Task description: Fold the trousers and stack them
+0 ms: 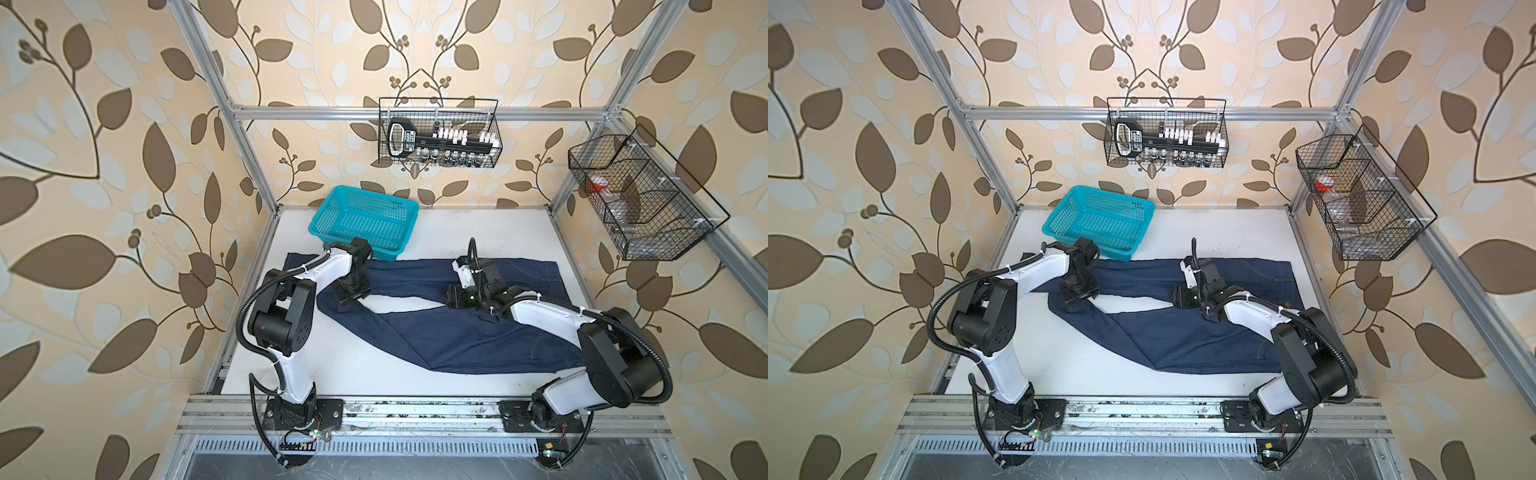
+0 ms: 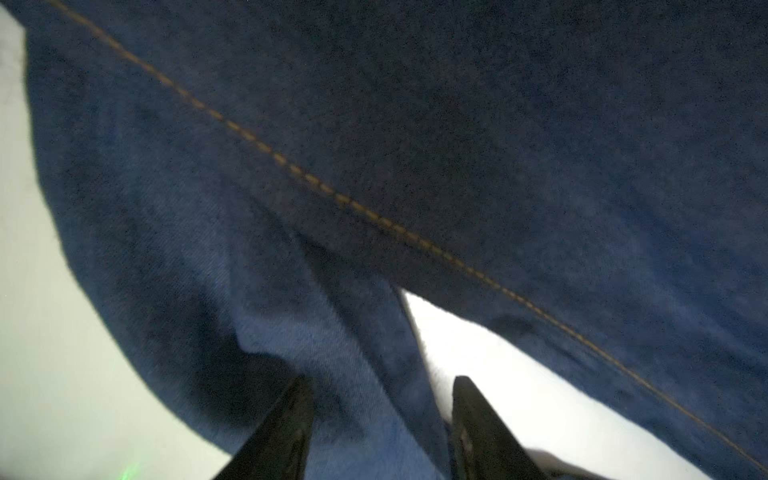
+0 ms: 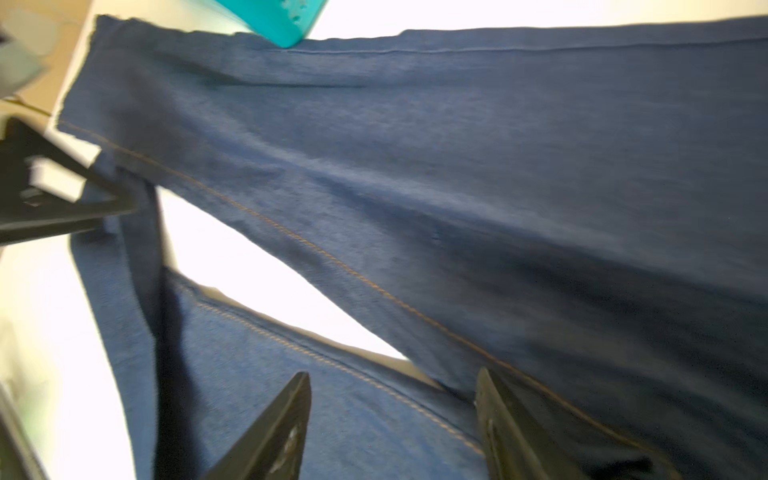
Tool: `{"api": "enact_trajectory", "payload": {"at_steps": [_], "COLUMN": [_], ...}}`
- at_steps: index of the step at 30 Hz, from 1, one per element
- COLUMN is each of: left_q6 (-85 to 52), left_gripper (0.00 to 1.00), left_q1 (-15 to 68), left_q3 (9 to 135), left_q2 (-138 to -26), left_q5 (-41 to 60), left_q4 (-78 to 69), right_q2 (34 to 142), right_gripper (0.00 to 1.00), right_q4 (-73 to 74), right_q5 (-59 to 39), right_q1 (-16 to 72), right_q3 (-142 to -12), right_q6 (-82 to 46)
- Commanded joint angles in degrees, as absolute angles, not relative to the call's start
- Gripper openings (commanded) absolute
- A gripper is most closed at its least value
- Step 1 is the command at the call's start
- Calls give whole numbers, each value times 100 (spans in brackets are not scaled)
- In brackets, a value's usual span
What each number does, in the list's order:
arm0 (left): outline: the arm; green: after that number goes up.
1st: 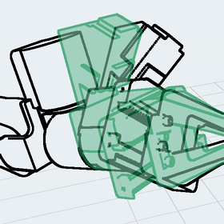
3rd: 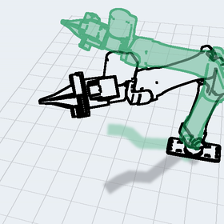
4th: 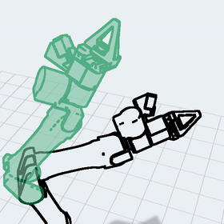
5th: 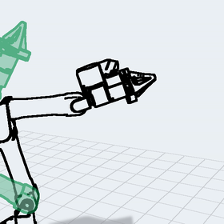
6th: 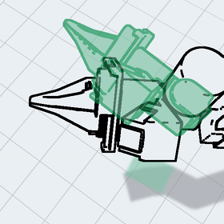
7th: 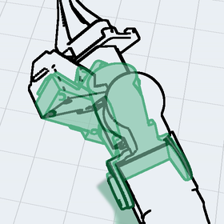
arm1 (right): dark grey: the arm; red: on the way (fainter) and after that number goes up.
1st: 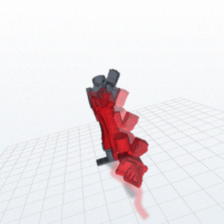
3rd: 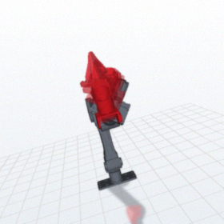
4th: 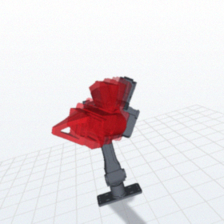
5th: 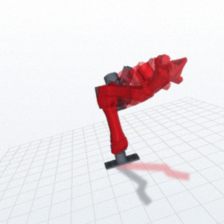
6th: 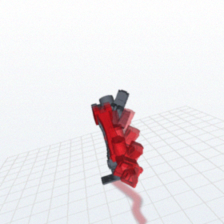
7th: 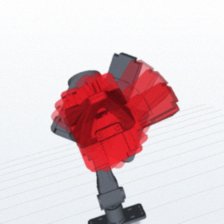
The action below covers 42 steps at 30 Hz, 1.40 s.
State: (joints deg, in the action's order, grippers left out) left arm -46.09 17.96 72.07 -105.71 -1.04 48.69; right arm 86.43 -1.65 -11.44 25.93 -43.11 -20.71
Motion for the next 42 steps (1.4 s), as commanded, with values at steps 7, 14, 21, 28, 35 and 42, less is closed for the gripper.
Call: {"api": "enact_trajectory", "payload": {"at_steps": [7,14,21,28,35,42], "left_q6": [-4660,-4449,-4378,-4421,-4609,-5419], "left_gripper": [11,0,0,0,0,0], "left_q1": [1789,1777,1784,1778,1720,1298], "left_q3": [7055,7087,6602,6021,5386,4491], "left_q2": [-10651,-10186,-9571,-9088,-8570,-7538], "left_q5": [-495,-777,-619,-709,-975,-1127], "left_q4": [5032,5485,5619,5714,5965,6206], "right_q2": [8978,9519,10307,10925,11240,11206], "right_gripper": [64,62,57,46,41,40], "right_q4": [144,736,743,453,-355,-520], "right_q5": [-1375,-1672,-1541,-1333,-441,-79], "right_q1": [2962,3615,4374,4759,4896,4878], "right_q3": [-4638,-4877,-5355,-5772,-5916,-5844], "right_q6": [-2286,-2687,-2725,-2391,-1799,-1801]}}
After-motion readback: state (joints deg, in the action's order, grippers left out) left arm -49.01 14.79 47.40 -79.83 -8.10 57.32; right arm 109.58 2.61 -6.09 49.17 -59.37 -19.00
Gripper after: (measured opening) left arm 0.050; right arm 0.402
